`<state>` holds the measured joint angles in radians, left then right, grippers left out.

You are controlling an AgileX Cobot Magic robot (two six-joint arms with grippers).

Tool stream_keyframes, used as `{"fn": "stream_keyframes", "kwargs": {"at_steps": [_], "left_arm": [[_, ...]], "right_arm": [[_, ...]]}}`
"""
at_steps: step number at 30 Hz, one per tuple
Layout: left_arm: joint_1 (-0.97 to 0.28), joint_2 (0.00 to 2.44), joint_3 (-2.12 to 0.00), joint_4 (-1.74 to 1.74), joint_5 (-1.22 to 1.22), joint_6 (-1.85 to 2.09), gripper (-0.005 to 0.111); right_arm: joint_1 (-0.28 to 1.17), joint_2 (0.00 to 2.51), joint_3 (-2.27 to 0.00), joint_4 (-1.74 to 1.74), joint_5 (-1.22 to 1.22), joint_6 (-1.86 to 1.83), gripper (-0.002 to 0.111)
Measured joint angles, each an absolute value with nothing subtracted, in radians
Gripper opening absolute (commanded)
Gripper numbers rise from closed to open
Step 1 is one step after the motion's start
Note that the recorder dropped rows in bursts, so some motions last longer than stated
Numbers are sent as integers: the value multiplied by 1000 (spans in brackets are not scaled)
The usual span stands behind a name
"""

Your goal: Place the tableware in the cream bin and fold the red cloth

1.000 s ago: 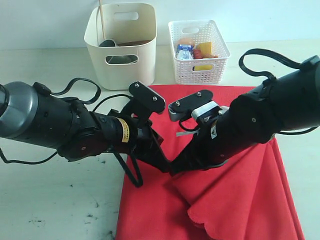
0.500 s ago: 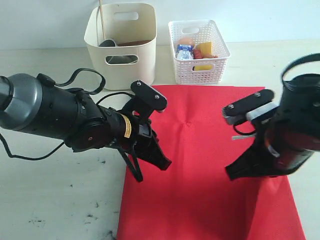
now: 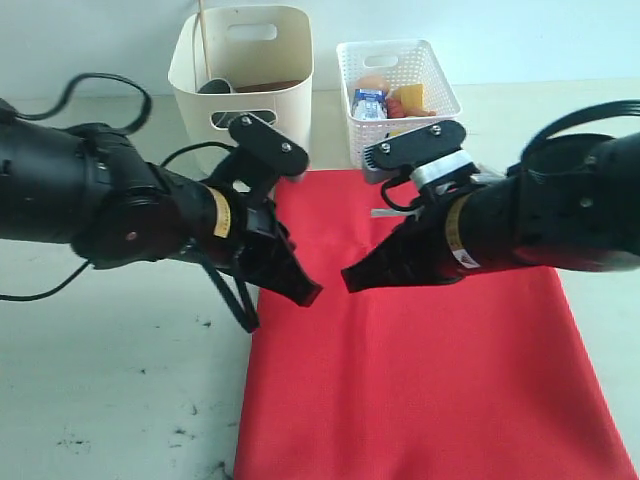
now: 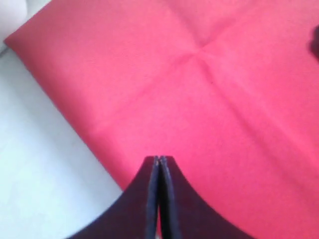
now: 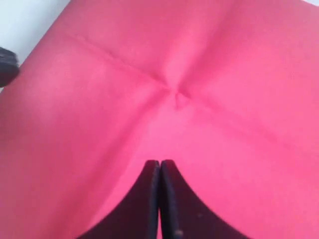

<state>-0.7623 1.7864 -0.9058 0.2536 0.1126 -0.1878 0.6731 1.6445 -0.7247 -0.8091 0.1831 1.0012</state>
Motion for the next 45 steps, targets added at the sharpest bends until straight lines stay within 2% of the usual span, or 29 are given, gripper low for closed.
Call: {"fn": "stream_keyframes", "kwargs": {"at_steps": [6,11,20,31,40,45], "left_arm": [[-720,1573,-718,254,82,-198,2],[-693,1396,-535,254,-72,-232,2],[-657,1201,-314,222,-230,-239,2],[-553,1125,-241,210,-262,-226,2],[-519,1122,-237,207,-262,-196,2],[-519,1122,-237,207,-262,-192,2]], "right_arm": [[673,1786,-821,-824,185,998,0],[673,1864,-829,-826,202,998,0],[673,1889,-835,-886,295,998,0],[669,1882,-771,-1089,477,1198,0],[487,1858,-725,-1142,666,1257,0],[463,1695,-725,-1115,551,1278,0]]}}
